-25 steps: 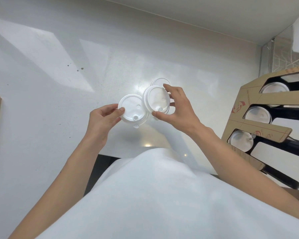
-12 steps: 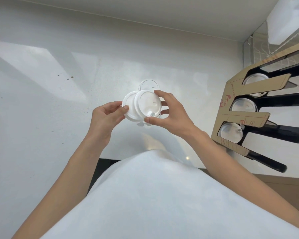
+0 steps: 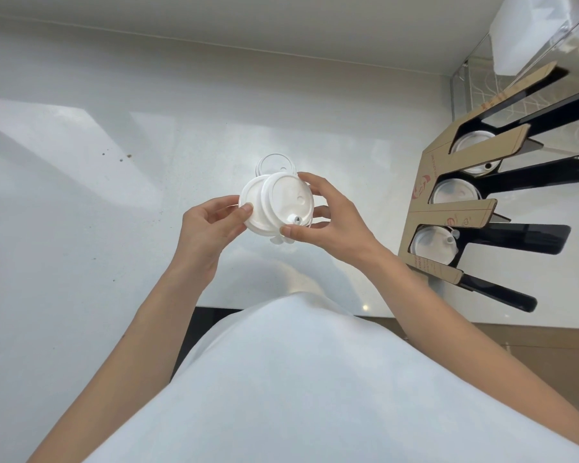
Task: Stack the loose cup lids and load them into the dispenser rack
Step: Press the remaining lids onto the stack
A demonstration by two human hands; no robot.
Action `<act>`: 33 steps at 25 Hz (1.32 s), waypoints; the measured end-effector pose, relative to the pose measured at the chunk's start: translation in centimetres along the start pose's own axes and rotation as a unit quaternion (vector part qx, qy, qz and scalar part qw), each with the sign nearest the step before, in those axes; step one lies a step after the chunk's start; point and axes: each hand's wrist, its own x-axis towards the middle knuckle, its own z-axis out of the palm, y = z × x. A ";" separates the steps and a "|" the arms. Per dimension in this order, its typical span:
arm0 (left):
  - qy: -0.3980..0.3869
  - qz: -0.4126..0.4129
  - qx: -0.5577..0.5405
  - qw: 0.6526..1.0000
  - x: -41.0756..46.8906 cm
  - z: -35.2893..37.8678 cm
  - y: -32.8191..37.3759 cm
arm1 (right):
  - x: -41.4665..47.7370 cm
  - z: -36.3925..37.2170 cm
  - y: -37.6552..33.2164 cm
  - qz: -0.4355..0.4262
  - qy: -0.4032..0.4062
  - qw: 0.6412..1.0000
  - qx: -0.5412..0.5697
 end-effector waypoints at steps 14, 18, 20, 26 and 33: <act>-0.026 0.007 0.023 0.999 -1.6 1.9 -0.3 | -1.5 -0.3 0.2 -0.020 0.013 0.999 -0.032; -0.010 -0.003 0.027 1.000 -1.4 2.0 -0.6 | -1.8 -0.3 0.2 -0.023 0.006 0.999 -0.036; -0.020 -0.009 0.023 1.000 -1.4 1.9 -0.5 | -2.0 -0.7 0.2 -0.006 0.003 1.000 -0.003; -0.029 -0.016 0.013 0.999 -1.6 2.1 -0.3 | -2.3 -1.3 0.4 0.018 0.018 0.995 0.092; -0.043 -0.024 -0.004 0.999 -2.1 2.0 -0.4 | -2.6 -1.3 0.3 0.030 0.050 0.992 0.110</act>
